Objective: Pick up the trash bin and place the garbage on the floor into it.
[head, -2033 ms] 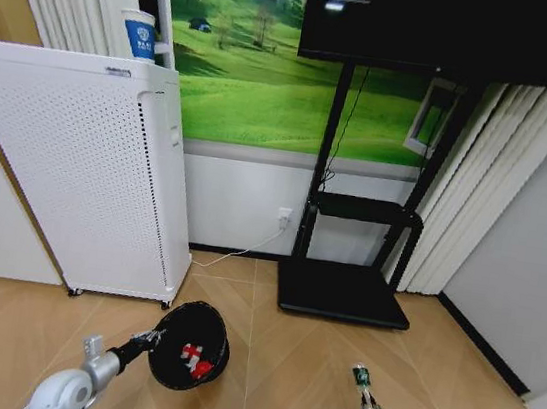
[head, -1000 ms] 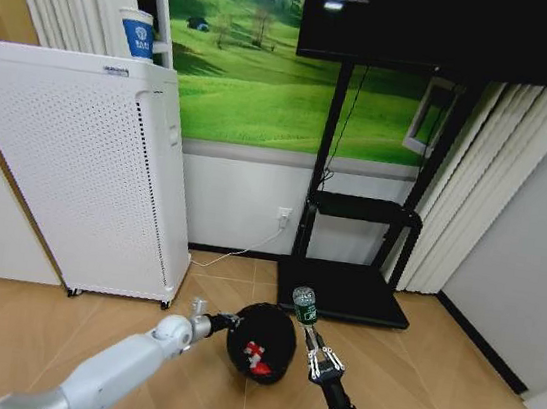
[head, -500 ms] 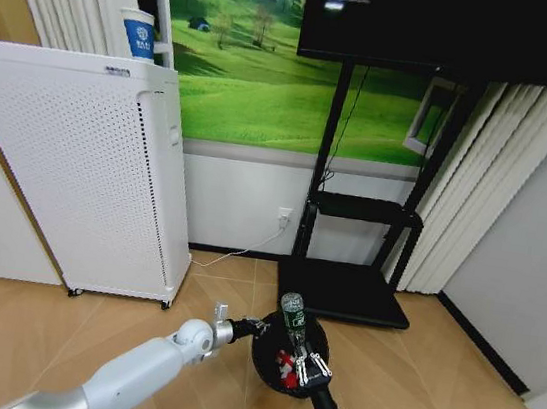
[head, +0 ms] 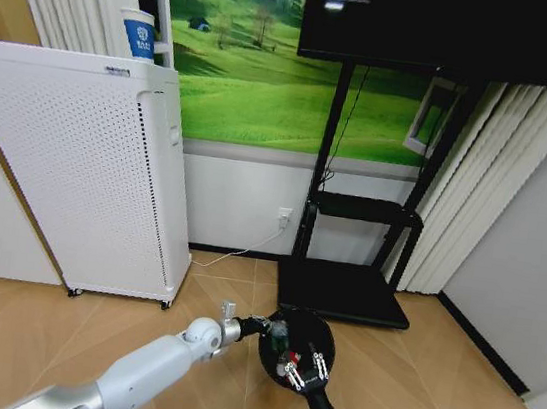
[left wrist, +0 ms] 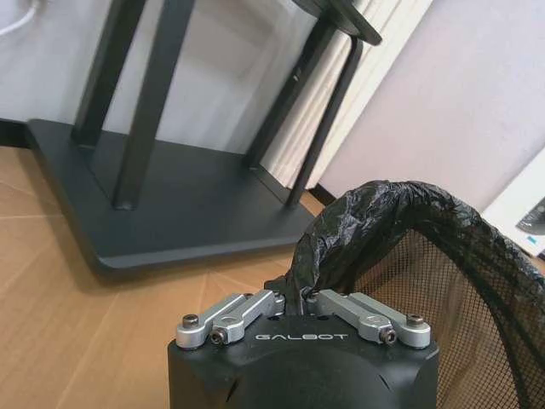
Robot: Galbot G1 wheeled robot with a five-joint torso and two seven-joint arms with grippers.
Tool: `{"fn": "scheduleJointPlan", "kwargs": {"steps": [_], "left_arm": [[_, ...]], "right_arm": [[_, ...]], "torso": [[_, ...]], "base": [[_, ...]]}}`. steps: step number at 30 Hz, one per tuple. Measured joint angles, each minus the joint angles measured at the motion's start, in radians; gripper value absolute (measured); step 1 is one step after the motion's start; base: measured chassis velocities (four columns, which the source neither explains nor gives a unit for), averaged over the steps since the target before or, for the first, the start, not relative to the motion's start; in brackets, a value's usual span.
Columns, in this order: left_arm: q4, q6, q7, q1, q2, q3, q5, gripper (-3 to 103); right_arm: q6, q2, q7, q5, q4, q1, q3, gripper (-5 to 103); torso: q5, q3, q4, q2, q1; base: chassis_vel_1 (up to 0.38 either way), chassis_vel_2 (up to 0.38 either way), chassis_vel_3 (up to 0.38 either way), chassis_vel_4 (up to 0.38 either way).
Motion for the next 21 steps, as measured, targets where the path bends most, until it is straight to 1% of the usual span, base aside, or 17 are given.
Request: {"fn": "scheduleJointPlan", "kwargs": {"steps": [2, 3, 5, 6, 7, 8, 9, 10, 11, 12, 13, 14, 15, 18, 19, 20, 21], "left_arm": [[-0.02, -0.003, -0.039, 0.008, 0.014, -0.025, -0.002, 4], [-0.02, -0.003, -0.039, 0.008, 0.014, -0.025, -0.002, 4], [-0.081, -0.004, -0.148, 0.044, 0.035, -0.099, -0.008, 4], [-0.081, -0.004, -0.148, 0.044, 0.035, -0.099, -0.008, 4], [-0.112, -0.004, -0.216, 0.066, 0.046, -0.15, -0.006, 4], [-0.112, -0.004, -0.216, 0.066, 0.046, -0.15, -0.006, 4], [-0.147, -0.004, -0.279, 0.094, 0.058, -0.213, -0.009, 4], [-0.208, -0.001, -0.375, 0.143, 0.079, -0.324, -0.026, 4], [-0.251, 0.001, -0.432, 0.183, 0.101, -0.396, -0.031, 4], [-0.251, 0.001, -0.432, 0.183, 0.101, -0.396, -0.031, 4], [-0.285, 0.006, -0.463, 0.221, 0.122, -0.446, -0.03, 4], [-0.325, 0.015, -0.486, 0.272, 0.15, -0.499, -0.027, 4], [-0.325, 0.015, -0.486, 0.272, 0.15, -0.499, -0.027, 4], [-0.503, 0.053, -0.516, 0.524, 0.254, -0.745, -0.028, 4], [-0.503, 0.053, -0.516, 0.524, 0.254, -0.745, -0.028, 4], [-0.564, 0.066, -0.509, 0.622, 0.279, -0.832, -0.025, 4], [-0.614, 0.075, -0.501, 0.712, 0.29, -0.9, -0.024, 4]], "right_arm": [[0.0, -0.002, 0.017, 0.025, 0.012, 0.002, 0.01, 88], [0.0, -0.002, 0.017, 0.025, 0.012, 0.002, 0.01, 88], [-0.02, -0.002, 0.082, 0.051, 0.032, 0.013, 0.042, 97], [-0.02, -0.002, 0.082, 0.051, 0.032, 0.013, 0.042, 97], [-0.036, -0.003, 0.116, 0.064, 0.036, 0.022, 0.061, 99], [-0.036, -0.003, 0.116, 0.064, 0.036, 0.022, 0.061, 99], [-0.054, -0.009, 0.152, 0.081, 0.036, 0.035, 0.079, 100], [-0.083, -0.019, 0.191, 0.105, 0.035, 0.052, 0.107, 100], [-0.113, -0.027, 0.22, 0.124, 0.034, 0.063, 0.13, 100], [-0.113, -0.027, 0.22, 0.124, 0.034, 0.063, 0.13, 100], [-0.135, -0.035, 0.237, 0.138, 0.033, 0.071, 0.146, 100], [-0.155, -0.042, 0.253, 0.151, 0.031, 0.079, 0.159, 100], [-0.155, -0.042, 0.253, 0.151, 0.031, 0.079, 0.159, 100], [-0.227, -0.08, 0.288, 0.183, 0.009, 0.114, 0.195, 100], [-0.227, -0.08, 0.288, 0.183, 0.009, 0.114, 0.195, 100], [-0.242, -0.095, 0.297, 0.191, 0.002, 0.124, 0.197, 100], [-0.259, -0.11, 0.303, 0.199, -0.001, 0.134, 0.197, 100]], "torso": [[0.0, 0.0, -0.0002, 0.0, 0.0], [0.0, 0.0, -0.0002, 0.0, 0.0], [-0.0002, 0.0, -0.0002, 0.0, 0.0], [-0.0002, 0.0, -0.0002, 0.0, 0.0], [-0.0003, 0.0, -0.0003, 0.0, 0.0], [-0.0003, 0.0, -0.0003, 0.0, 0.0], [-0.0002, 0.0, -0.0001, 0.0, 0.0], [-0.0002, 0.0, 0.0001, 0.0, 0.0], [0.0, 0.0, -0.0002, 0.0, 0.0], [0.0, 0.0, -0.0002, 0.0, 0.0], [0.0, 0.0, 0.0005, 0.0, 0.0], [-0.0002, 0.0, -0.0001, 0.0, 0.0], [-0.0002, 0.0, -0.0001, 0.0, 0.0], [0.0, 0.0, 0.0004, 0.0, 0.0], [0.0, 0.0, 0.0004, 0.0, 0.0], [0.0002, 0.0, 0.001, 0.0, 0.0], [0.0004, 0.0, 0.0, 0.0, 0.0]], "base": [[0.0, 0.0, 0.0, 0.0], [0.0, 0.0, 0.0, 0.0], [0.0, 0.0, 0.0, 0.0], [0.0, 0.0, 0.0, 0.0], [0.0, 0.0, 0.0, 0.0], [0.0, 0.0, 0.0, 0.0], [0.0, 0.0, 0.0, 0.0], [0.0, 0.0, 0.0, 0.0], [0.0, 0.0, 0.0, 0.0], [0.0, 0.0, 0.0, 0.0], [0.0, 0.0, 0.0, 0.0], [0.0, 0.0, 0.0, 0.0], [0.0, 0.0, 0.0, 0.0], [0.0, 0.0, 0.0, 0.0], [0.0, 0.0, 0.0, 0.0], [0.0, 0.0, 0.0, 0.0], [0.0, 0.0, 0.0, 0.0]]}}
